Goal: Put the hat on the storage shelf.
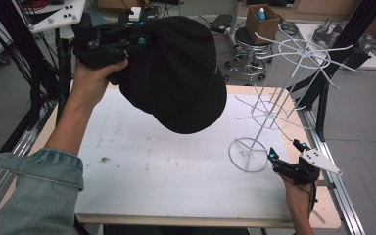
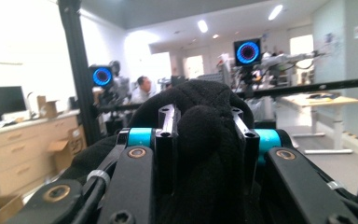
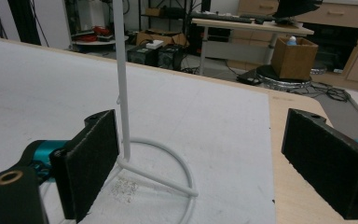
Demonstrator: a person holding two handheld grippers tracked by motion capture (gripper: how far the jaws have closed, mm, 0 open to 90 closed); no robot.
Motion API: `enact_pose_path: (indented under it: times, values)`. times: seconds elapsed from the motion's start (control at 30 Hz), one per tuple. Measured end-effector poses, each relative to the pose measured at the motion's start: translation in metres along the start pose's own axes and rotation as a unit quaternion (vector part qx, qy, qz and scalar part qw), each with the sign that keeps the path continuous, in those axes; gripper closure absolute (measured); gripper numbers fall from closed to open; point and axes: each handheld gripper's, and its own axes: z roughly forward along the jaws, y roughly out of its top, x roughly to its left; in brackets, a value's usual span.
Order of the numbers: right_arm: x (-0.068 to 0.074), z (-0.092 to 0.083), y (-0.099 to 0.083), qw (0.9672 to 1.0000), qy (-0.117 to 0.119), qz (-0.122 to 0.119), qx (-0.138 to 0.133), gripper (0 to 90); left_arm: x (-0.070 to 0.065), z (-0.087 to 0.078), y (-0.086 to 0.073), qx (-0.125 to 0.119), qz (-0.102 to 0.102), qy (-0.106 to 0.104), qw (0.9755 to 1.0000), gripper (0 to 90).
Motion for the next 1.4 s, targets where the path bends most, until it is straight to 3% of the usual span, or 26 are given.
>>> enact_pose_path:
  times: [0.4, 0.63, 0.93, 1.17, 1.4]
  values:
    - [-0.001, 0.001, 0.000, 1.0000, 0.000, 0.001, 0.001, 10.3, 0.014, 0.018, 0.018, -0.048, -0.018, -0.041, 0.9978, 68.8]
    - [-0.001, 0.003, -0.001, 1.0000, 0.003, -0.003, 0.007, 10.3, 0.020, 0.036, 0.027, -0.048, -0.023, -0.065, 0.9965, 68.8]
    - [-0.002, 0.001, -0.001, 1.0000, -0.001, -0.006, 0.007, 10.3, 0.026, 0.060, 0.029, -0.066, -0.035, -0.099, 0.9922, 68.8]
    - [-0.002, 0.002, -0.002, 0.9999, -0.001, -0.008, 0.010, 10.2, 0.035, 0.082, 0.023, -0.067, -0.044, -0.107, 0.9910, 68.8]
    - [-0.006, 0.000, -0.003, 0.9999, -0.005, -0.005, 0.008, 10.2, 0.043, 0.106, 0.016, -0.052, -0.051, -0.116, 0.9906, 68.8]
